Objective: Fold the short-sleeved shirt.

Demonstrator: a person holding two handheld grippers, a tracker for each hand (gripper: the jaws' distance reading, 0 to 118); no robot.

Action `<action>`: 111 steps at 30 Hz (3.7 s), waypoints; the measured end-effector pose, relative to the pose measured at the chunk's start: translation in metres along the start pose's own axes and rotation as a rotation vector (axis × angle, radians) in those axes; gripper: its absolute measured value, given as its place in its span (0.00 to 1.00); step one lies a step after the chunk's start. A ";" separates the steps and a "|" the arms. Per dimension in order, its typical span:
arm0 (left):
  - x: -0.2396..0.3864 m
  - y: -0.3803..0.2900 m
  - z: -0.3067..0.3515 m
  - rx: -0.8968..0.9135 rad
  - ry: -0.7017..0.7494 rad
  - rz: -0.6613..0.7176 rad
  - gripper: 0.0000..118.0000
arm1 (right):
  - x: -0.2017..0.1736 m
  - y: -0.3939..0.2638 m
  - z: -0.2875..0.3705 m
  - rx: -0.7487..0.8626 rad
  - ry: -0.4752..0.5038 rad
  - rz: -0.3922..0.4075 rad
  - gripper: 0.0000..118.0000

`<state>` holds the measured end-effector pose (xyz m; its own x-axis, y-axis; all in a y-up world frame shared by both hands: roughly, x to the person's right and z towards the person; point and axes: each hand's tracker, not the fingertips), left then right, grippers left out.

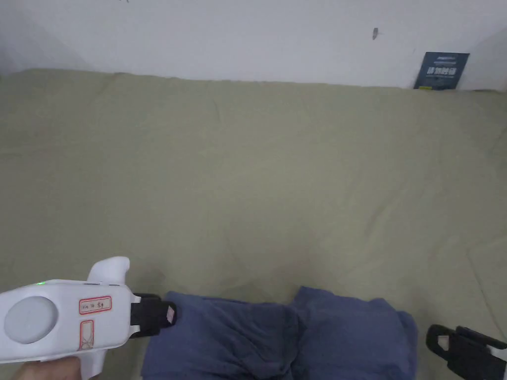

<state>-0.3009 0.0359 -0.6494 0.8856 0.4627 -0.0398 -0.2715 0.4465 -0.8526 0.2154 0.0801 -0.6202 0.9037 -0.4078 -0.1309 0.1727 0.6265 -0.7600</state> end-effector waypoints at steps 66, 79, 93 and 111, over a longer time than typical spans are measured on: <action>0.213 -0.023 -0.161 -0.213 0.089 -0.166 0.12 | 0.056 -0.009 0.040 0.044 -0.004 -0.070 0.00; 0.172 -0.005 -0.036 -0.027 -0.165 -0.091 0.75 | 0.055 -0.009 0.040 0.042 0.002 -0.091 0.00; 0.183 -0.031 -0.180 -0.250 -0.375 0.118 0.00 | 0.055 -0.007 0.043 0.019 -0.010 -0.105 0.00; 0.064 -0.008 -0.032 -0.051 -0.092 -0.008 0.00 | 0.000 -0.002 -0.176 -0.413 0.647 -0.230 0.00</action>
<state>-0.2300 0.0371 -0.6622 0.8488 0.5285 0.0129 -0.2432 0.4121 -0.8781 0.1462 -0.0379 -0.7311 0.4345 -0.8805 -0.1895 0.0530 0.2350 -0.9706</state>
